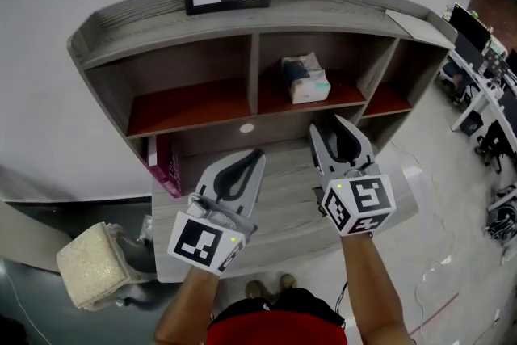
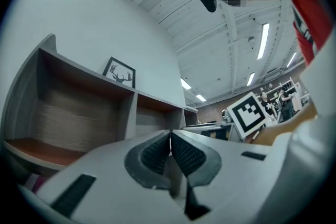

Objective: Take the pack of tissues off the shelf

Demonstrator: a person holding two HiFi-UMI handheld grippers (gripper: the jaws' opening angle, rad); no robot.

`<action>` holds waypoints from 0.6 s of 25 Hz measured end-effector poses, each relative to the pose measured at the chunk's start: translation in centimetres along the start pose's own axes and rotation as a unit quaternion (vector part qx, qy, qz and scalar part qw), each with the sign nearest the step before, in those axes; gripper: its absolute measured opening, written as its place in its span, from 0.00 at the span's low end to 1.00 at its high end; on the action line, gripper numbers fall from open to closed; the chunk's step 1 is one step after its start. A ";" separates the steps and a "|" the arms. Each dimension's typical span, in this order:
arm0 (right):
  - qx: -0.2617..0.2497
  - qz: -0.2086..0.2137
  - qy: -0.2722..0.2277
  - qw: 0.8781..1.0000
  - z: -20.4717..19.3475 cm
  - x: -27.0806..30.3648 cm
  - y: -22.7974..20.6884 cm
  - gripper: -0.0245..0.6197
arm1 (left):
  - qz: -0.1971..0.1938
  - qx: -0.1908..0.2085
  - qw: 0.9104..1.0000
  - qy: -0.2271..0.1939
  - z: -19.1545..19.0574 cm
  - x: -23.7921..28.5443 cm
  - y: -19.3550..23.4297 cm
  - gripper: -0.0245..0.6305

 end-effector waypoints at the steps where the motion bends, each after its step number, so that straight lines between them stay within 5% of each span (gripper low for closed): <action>1: 0.002 -0.002 0.003 1.000 -0.1 0.7 -0.3 0.29 | 0.000 -0.001 1.000 0.000 -0.1 0.3 0.3 0.05; 8: 0.010 -0.020 0.054 0.998 -1.9 5.9 -2.7 0.63 | 0.001 -0.005 1.000 0.008 -1.1 2.3 1.5 0.05; 15: 0.013 -0.031 0.114 0.993 -3.7 10.6 -4.3 0.80 | 0.002 -0.012 1.000 0.018 -2.4 4.0 2.3 0.05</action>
Point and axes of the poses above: the fingertips, and each gripper's own axes: x forward along the fingers, y to its left, z out of its top, the point moved 6 cm from there along -x, backward along the fingers, and after that the axes turned 4 degrees about x, right-handed, at the moved point
